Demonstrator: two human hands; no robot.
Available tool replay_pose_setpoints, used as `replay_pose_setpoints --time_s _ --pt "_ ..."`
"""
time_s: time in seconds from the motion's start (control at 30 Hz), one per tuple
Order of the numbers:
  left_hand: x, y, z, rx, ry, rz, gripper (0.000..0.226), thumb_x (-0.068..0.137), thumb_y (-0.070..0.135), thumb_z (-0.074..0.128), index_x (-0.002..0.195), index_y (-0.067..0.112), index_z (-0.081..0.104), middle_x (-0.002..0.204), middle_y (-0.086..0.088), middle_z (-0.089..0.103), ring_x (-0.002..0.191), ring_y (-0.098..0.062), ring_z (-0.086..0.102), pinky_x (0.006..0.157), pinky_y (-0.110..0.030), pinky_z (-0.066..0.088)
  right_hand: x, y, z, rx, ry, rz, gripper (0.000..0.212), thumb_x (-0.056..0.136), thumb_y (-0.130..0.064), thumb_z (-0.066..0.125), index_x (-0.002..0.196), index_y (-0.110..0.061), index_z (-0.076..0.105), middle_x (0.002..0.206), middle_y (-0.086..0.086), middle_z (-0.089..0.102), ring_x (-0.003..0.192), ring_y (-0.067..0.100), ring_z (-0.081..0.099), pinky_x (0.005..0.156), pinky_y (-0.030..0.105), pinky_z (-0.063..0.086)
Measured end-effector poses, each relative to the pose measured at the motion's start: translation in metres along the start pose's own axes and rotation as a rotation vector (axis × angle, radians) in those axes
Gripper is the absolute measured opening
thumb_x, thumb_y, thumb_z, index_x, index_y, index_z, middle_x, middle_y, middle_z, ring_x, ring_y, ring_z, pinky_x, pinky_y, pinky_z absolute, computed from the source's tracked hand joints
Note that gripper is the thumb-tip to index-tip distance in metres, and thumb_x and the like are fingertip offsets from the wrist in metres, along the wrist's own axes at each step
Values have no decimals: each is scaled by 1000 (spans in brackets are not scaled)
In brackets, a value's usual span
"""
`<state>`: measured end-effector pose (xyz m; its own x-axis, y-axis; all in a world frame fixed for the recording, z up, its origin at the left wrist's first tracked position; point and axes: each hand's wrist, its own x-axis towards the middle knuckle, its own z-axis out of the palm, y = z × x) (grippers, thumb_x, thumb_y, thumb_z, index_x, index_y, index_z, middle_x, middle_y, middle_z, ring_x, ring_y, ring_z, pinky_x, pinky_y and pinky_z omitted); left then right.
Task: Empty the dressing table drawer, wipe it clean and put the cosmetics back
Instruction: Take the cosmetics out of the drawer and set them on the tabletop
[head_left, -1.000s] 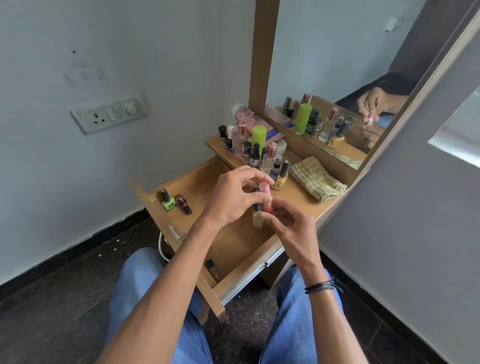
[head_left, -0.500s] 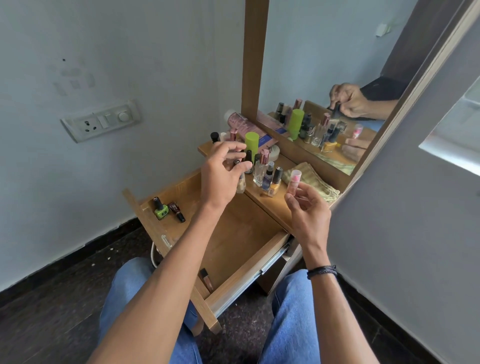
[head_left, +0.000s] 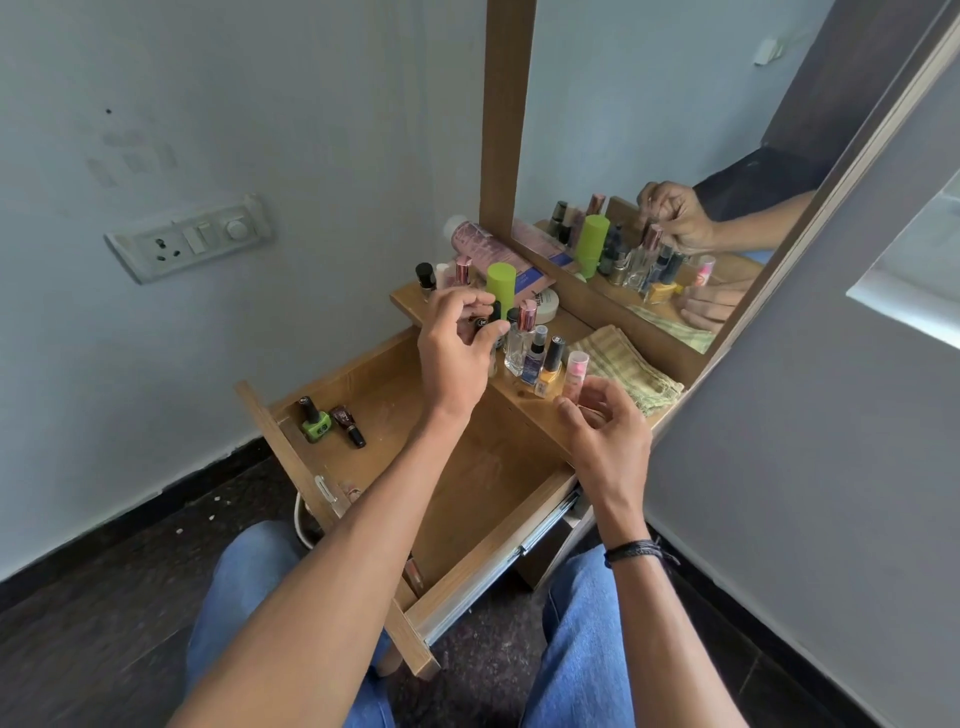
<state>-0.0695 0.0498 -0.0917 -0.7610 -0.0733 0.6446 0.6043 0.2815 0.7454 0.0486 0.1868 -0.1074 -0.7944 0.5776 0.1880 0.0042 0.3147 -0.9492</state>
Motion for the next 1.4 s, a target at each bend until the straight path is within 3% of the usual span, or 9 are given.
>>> replay_pose_setpoints --time_s 0.23,0.33,0.47,0.7,0.83,1.03,1.2,1.3,1.4 --pt "-6 -4 7 8 -37 47 36 77 -1 83 108 -2 64 110 -12 61 102 -2 59 91 -12 48 3 5 3 -104 -14 -7 22 87 -17 81 106 -24 73 95 -18 73 86 -5 69 79 11 56" --pt "-17 -9 5 -17 -88 -31 46 77 -4 82 118 0 60 116 -7 59 108 5 55 90 -22 56 4 6 6 -138 -3 -12 22 87 -18 81 108 -21 75 97 -15 75 87 -4 69 81 16 57" --pt "-26 -15 3 -50 -128 -116 54 78 -4 81 126 4 57 116 -10 60 109 -6 59 91 -36 59 4 7 7 -167 7 -15 22 86 -21 82 108 -23 76 97 -13 74 87 -4 68 79 15 54" --pt "-26 -18 3 53 -111 -162 45 81 10 83 120 12 61 115 -3 68 99 -16 66 84 -41 58 5 10 9 -200 20 -30 20 85 -21 82 104 -24 76 98 -11 72 84 0 67 76 16 55" --pt "-22 -12 7 124 -98 -164 42 81 11 83 118 10 62 111 -2 69 96 -14 64 84 -31 56 7 11 10 -228 30 -35 20 85 -23 82 104 -24 76 98 -12 70 83 0 66 78 19 57" --pt "-28 -9 0 156 -74 -233 36 83 26 81 113 17 63 100 7 66 86 -4 60 70 -9 45 8 9 13 -315 57 -36 20 86 -28 81 105 -25 78 95 -13 65 79 5 62 71 27 54" --pt "-48 -7 -41 183 -48 -347 24 88 19 76 109 18 63 95 5 65 79 -5 62 62 -13 49 8 5 16 -377 86 1 23 87 -33 79 110 -28 78 95 -12 63 80 8 56 65 26 42" --pt "-53 -9 -78 332 -167 -500 20 90 15 73 101 28 63 93 11 65 79 -5 65 58 -22 49 9 4 16 -421 92 11 25 87 -37 79 111 -31 78 95 -11 63 80 10 55 65 27 41" --pt "-56 -11 -109 512 -312 -545 18 92 17 70 97 32 62 92 17 63 82 -5 64 59 -27 47 8 5 17 -454 115 6 35 84 -41 81 116 -29 75 106 -5 67 86 13 58 72 30 51"
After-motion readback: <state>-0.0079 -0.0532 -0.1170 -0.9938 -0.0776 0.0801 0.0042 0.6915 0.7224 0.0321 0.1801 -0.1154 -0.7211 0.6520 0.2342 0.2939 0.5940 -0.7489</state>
